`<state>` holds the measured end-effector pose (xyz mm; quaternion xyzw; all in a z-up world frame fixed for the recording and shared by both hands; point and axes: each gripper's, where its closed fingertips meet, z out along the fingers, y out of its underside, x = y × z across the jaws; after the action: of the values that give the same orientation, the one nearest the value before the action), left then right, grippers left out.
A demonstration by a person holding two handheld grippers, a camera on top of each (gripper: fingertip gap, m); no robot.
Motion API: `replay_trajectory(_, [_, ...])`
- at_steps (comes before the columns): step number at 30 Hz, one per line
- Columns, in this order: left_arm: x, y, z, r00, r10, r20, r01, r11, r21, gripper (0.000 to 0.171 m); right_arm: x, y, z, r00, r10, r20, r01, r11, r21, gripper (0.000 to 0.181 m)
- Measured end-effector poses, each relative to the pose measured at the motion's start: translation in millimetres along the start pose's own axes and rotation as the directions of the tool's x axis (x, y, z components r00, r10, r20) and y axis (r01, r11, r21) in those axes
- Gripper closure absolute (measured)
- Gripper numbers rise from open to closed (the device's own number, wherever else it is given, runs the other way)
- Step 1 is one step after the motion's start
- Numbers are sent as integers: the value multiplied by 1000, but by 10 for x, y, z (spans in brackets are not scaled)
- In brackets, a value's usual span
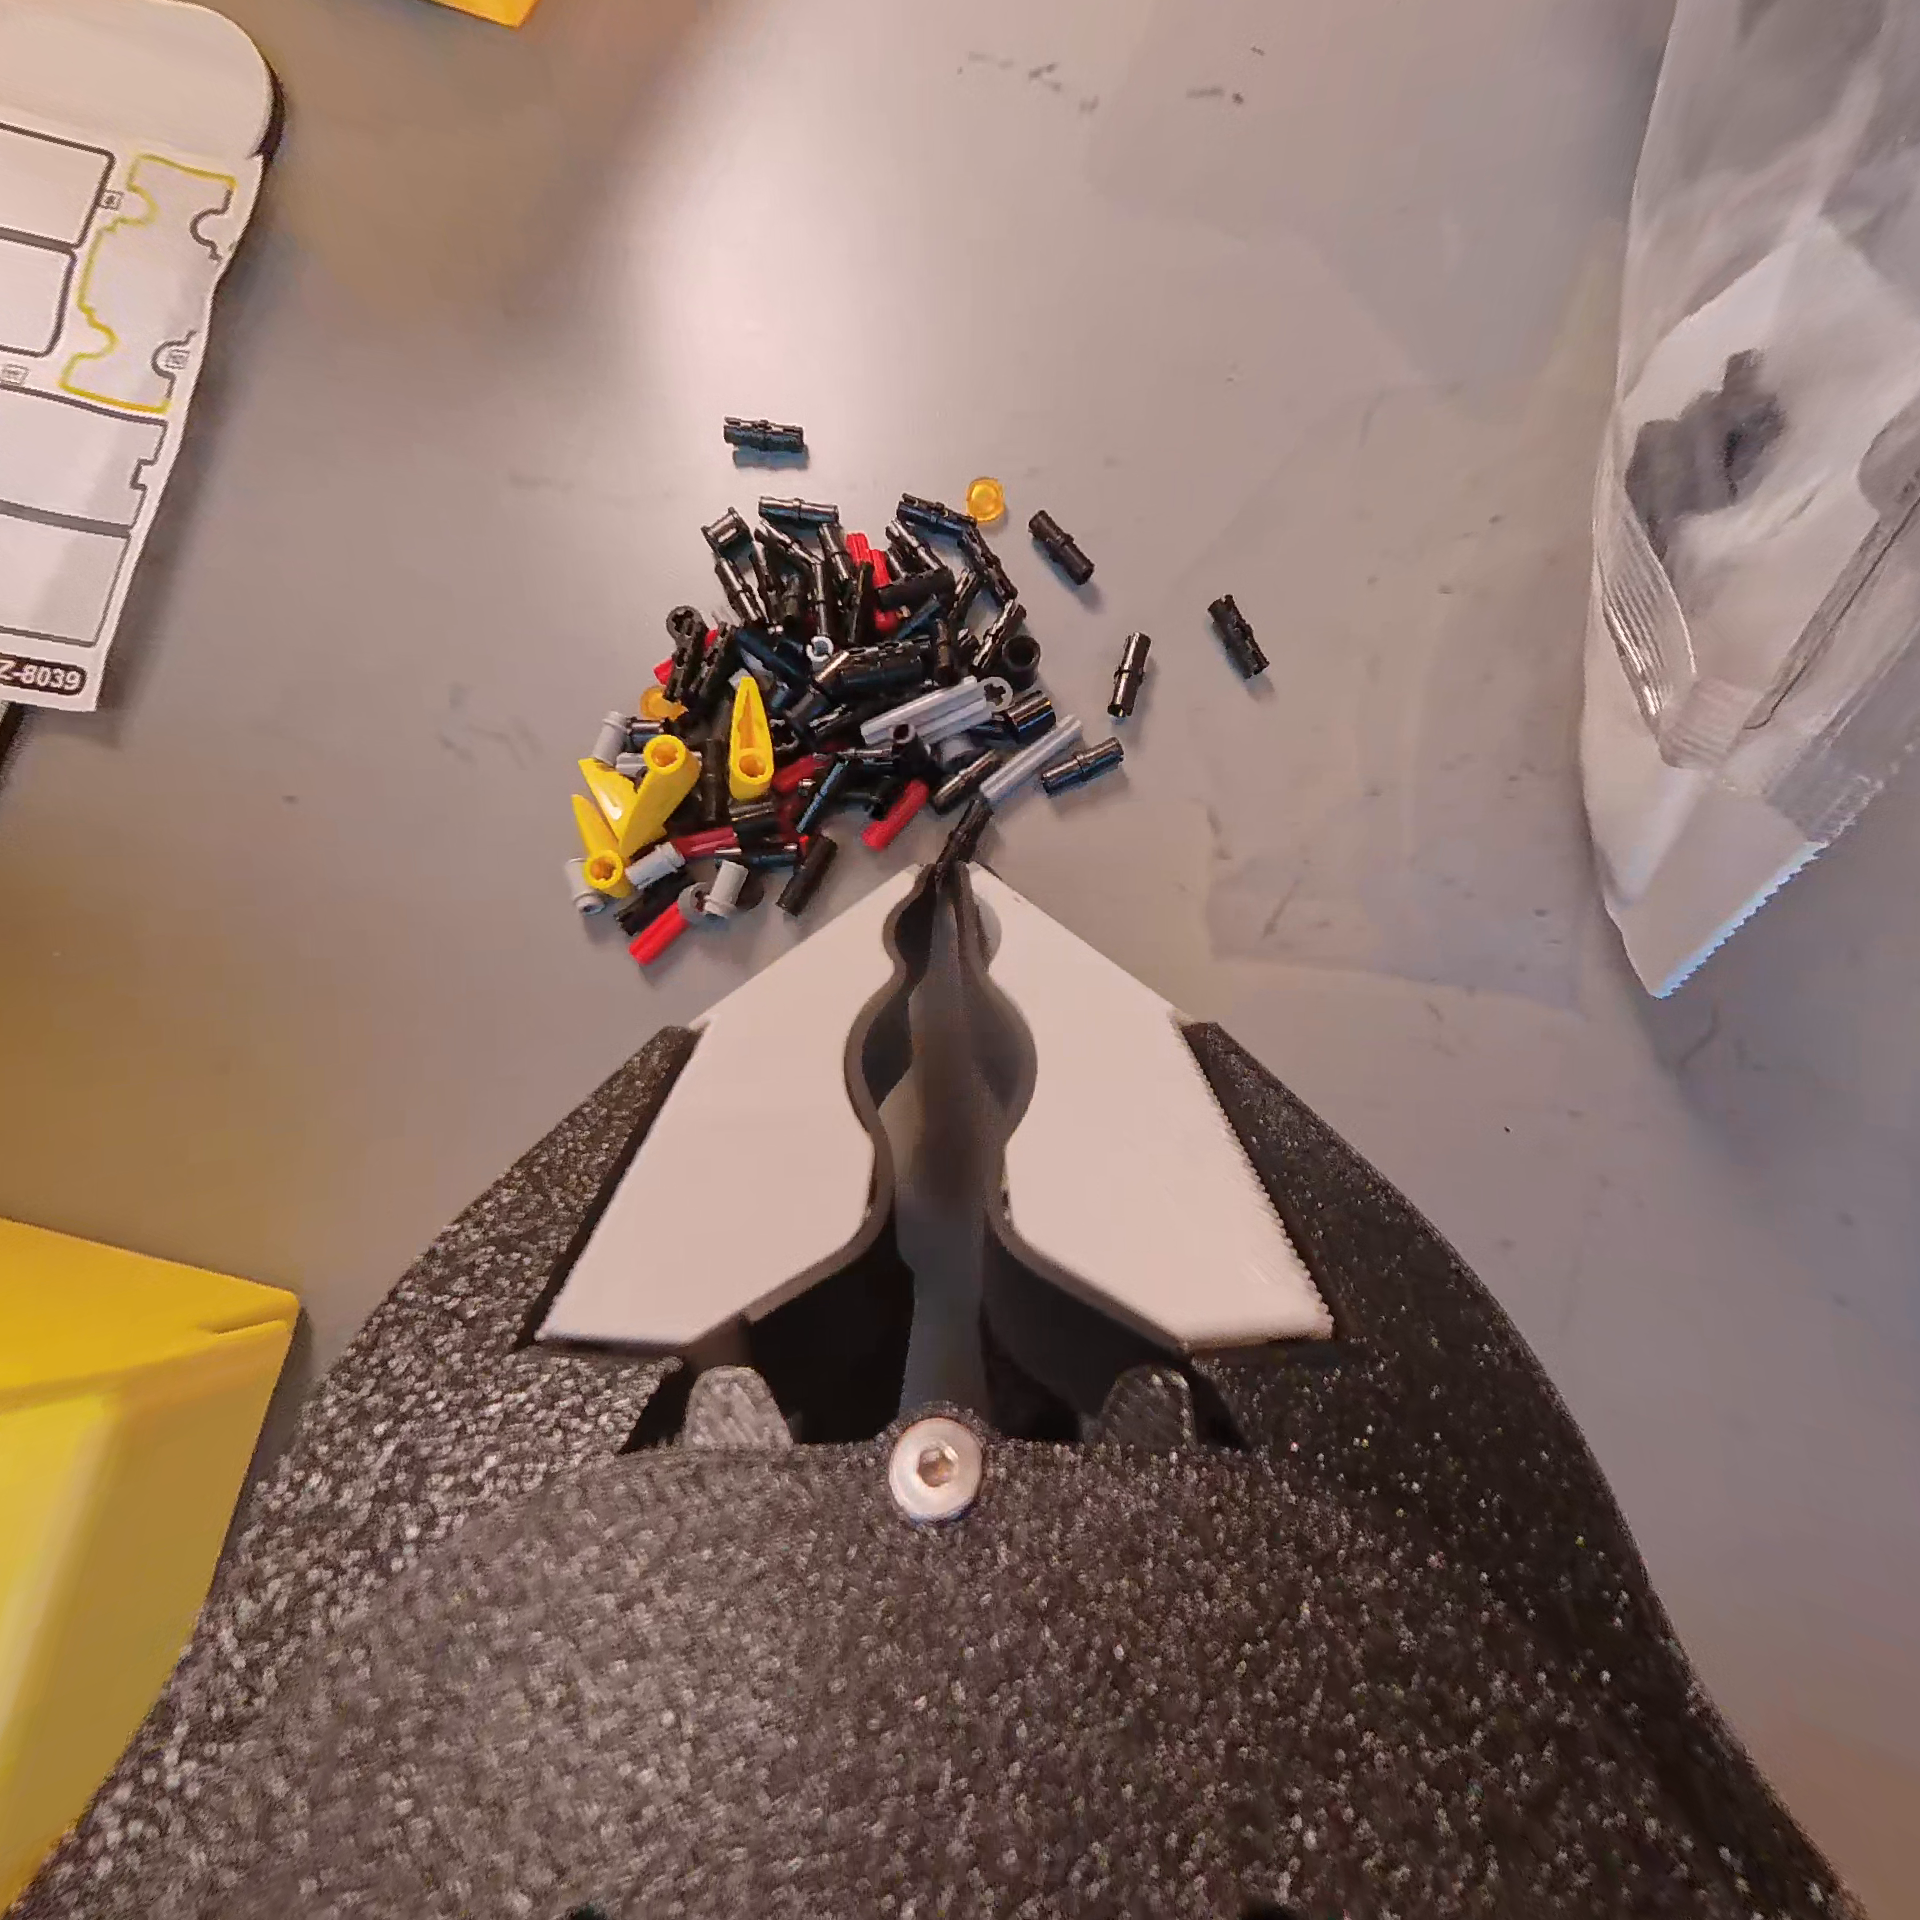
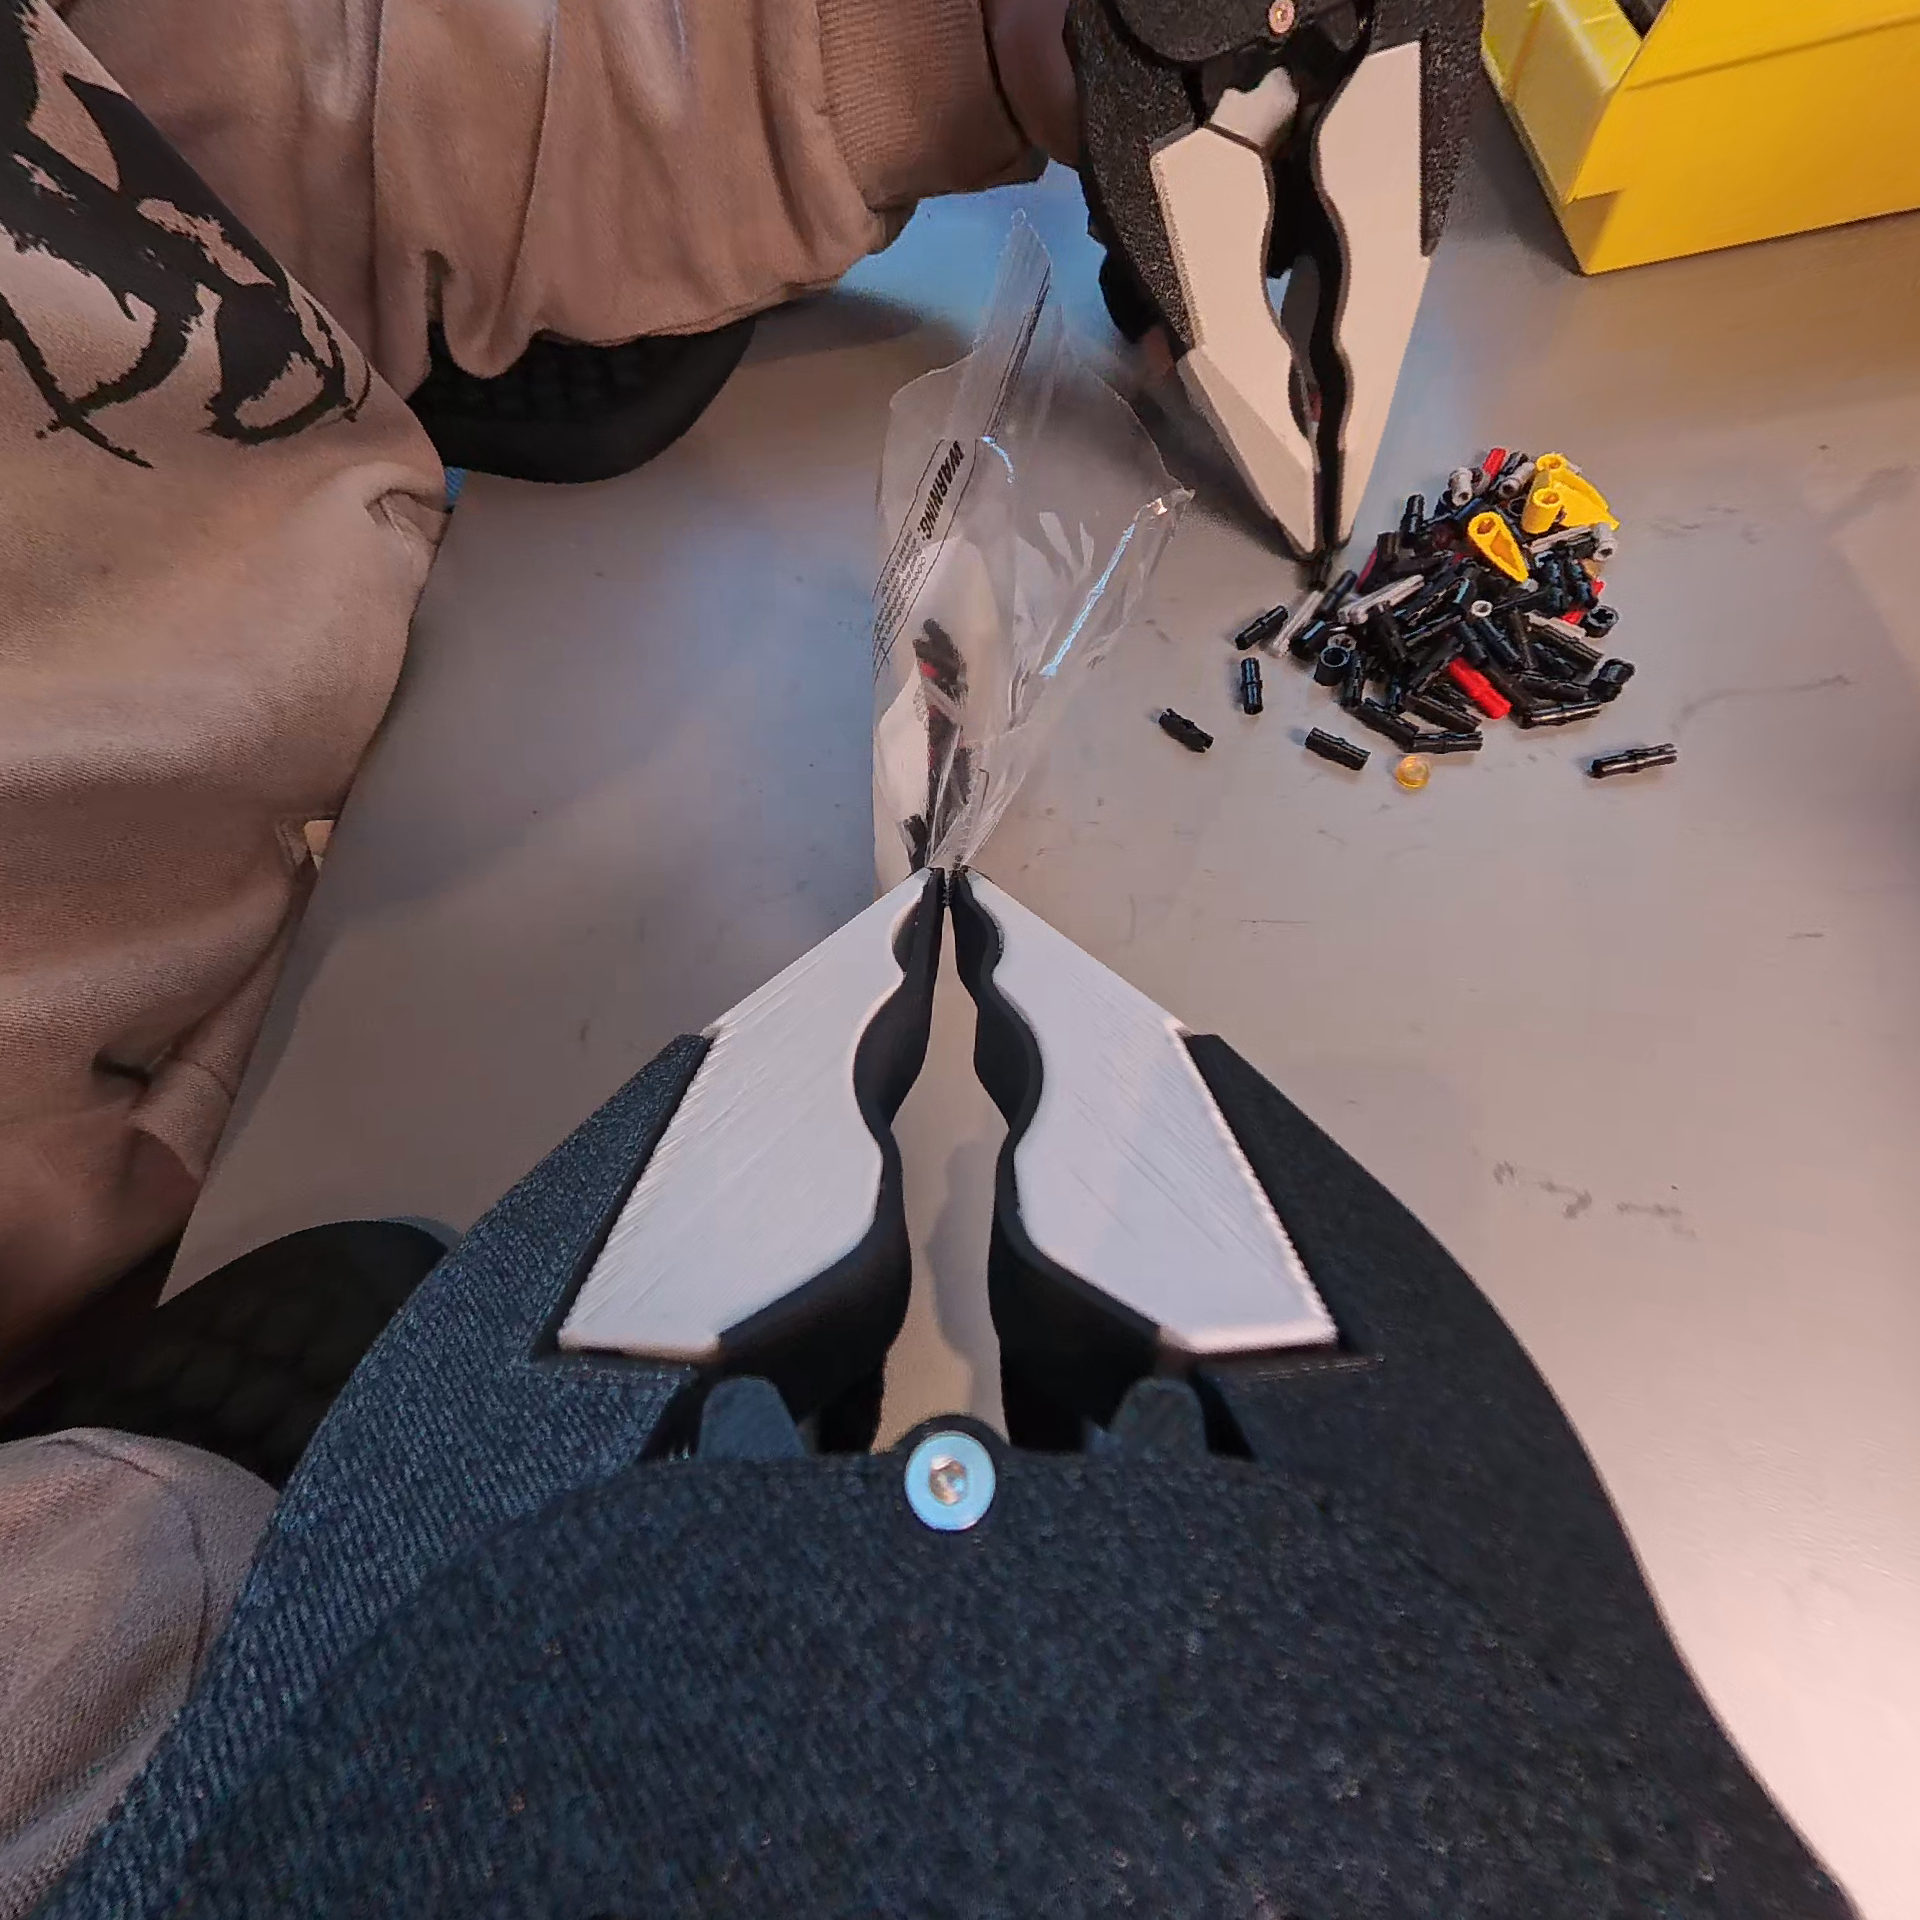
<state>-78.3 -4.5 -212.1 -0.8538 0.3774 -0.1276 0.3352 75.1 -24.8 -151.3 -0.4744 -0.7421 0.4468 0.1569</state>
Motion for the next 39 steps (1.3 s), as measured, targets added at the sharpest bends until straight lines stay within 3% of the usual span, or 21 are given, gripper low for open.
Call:
replay_trajectory(5, [37, -101, -132, 999, -5, -34, 7, 998, 59, 171, -2, 3, 5, 1000, -1, 1, 1, 1000, -3, 181])
replay_trajectory(10, [140, -555, -485, 998, 12, -64, 6, 964, 264, 171, -2, 4, 10, 1000, -1, 2, 1, 1000, -4, 181])
replay_trajectory(14, [58, -393, -345, 999, 41, 26, -45, 989, 142, 169, -1, 12, 16, 1000, 2, 4, -2, 1000, -6, 180])
replay_trajectory(16, [49, -241, -201, 1000, 13, 1, -13, 996, 92, 155, -3, 11, 17, 1000, 1, 4, -1, 1000, -7, 180])
replay_trajectory(21, [80, 15, -12, 999, 17, -43, -17, 1000, 3, 153, -2, 13, 14, 1000, 1, 3, -1, 1000, -8, 180])
replay_trajectory(24, [93, 21, -17, 998, 26, -51, -25, 1000, 12, 169, -1, 15, 12, 1000, -1, 2, 1, 1000, -9, 180])
replay_trajectory(28, [115, -35, -63, 997, 47, -57, -45, 999, 30, 171, -2, 15, 18, 1000, 0, 2, 0, 1000, -9, 181])
replay_trajectory(32, [219, -498, -362, 995, 63, -80, -43, 970, 238, 171, -7, 10, 21, 1000, -3, 3, 3, 1000, -10, 180])
replay_trajectory(34, [271, -661, -476, 993, 92, -67, -70, 957, 281, 171, -8, 11, 25, 1000, -2, 4, 2, 1000, -11, 180])
replay_trajectory(38, [131, -385, -301, 997, 77, 8, -78, 989, 123, 171, -5, 15, 26, 1000, -2, 2, 2, 1000, -13, 180])
replay_trajectory(39, [99, -274, -224, 998, 58, 9, -58, 995, 82, 162, -6, 14, 26, 1000, -2, 2, 2, 1000, -13, 180])
